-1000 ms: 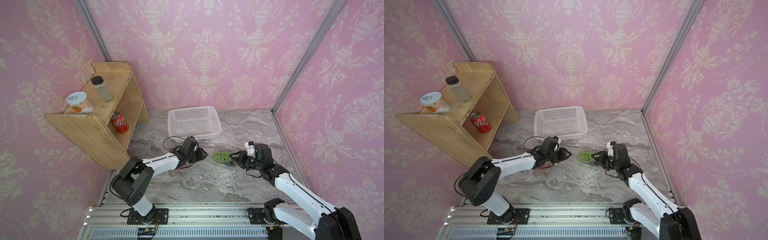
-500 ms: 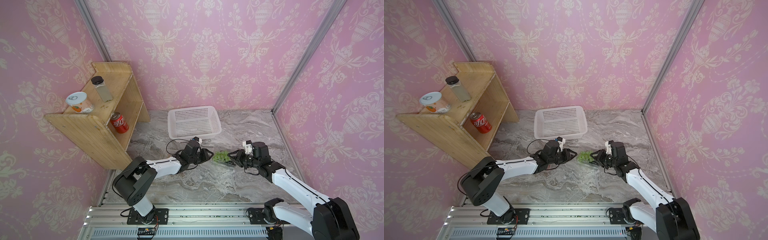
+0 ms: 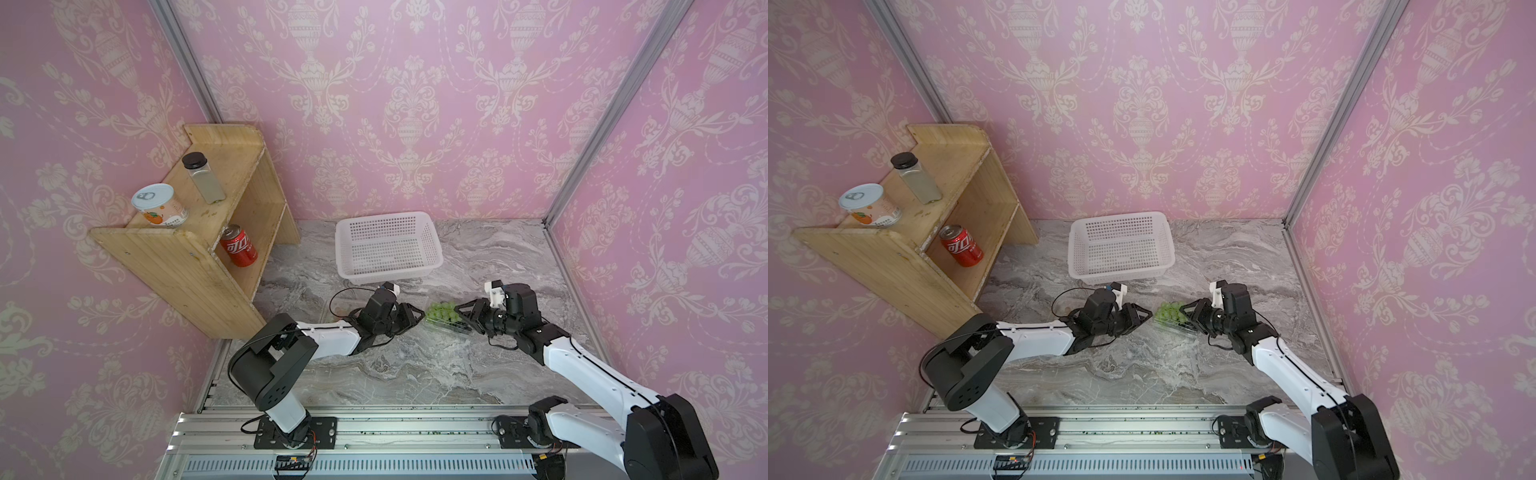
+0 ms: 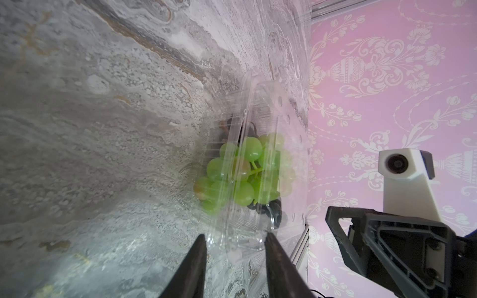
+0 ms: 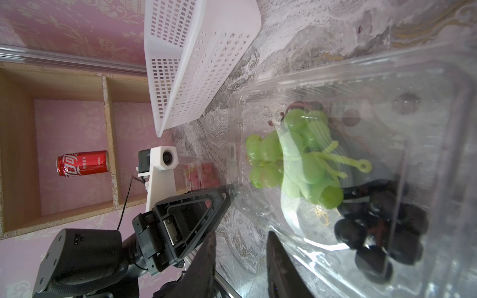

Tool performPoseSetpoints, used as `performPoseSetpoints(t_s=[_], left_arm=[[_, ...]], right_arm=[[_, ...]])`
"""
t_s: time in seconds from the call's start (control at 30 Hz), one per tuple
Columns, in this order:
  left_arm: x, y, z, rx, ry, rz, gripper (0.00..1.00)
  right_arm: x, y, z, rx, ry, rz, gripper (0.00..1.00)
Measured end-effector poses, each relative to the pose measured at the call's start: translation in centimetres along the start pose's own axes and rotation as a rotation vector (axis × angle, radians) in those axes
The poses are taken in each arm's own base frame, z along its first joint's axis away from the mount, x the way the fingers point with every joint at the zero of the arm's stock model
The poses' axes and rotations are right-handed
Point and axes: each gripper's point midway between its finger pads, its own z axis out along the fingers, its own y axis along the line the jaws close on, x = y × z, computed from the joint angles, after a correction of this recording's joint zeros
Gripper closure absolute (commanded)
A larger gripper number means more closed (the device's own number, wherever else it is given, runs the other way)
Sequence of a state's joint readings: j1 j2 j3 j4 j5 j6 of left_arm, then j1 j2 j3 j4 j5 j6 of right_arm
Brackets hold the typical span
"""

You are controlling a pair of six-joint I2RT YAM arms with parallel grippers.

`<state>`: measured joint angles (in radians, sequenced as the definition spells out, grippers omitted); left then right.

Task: Pack grapes into containers
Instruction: Close the packing box at the center of the board.

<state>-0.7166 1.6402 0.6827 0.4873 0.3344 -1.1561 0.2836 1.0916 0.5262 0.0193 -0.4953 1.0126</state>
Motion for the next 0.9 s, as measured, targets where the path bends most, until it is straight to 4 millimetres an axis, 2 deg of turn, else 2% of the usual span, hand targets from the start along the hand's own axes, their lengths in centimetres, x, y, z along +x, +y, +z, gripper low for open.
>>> performPoseSetpoints(t_s=[0.13,0.3,0.7,0.9], left_arm=[[-0.1,-0.2,0.3,0.02,-0.007,-0.019,0.62],[0.3,1.0,0.7,0.021,-0.007,-0.058,0.63],[0.1,0.5,0.6,0.05,-0.018,-0.077,0.65],[0.4,1.4,0.4,0.043,-0.023,-0.088,0.66]], right_arm=[[0.0,0.0,0.0,-0.001,0.0,-0.001,0.66],[0.0,0.0,0.1,0.001,0.001,0.001,0.66],[0.2,0.0,0.1,0.0,0.006,-0.002,0.66],[0.3,0.1,0.2,-0.002,0.012,-0.002,0.66]])
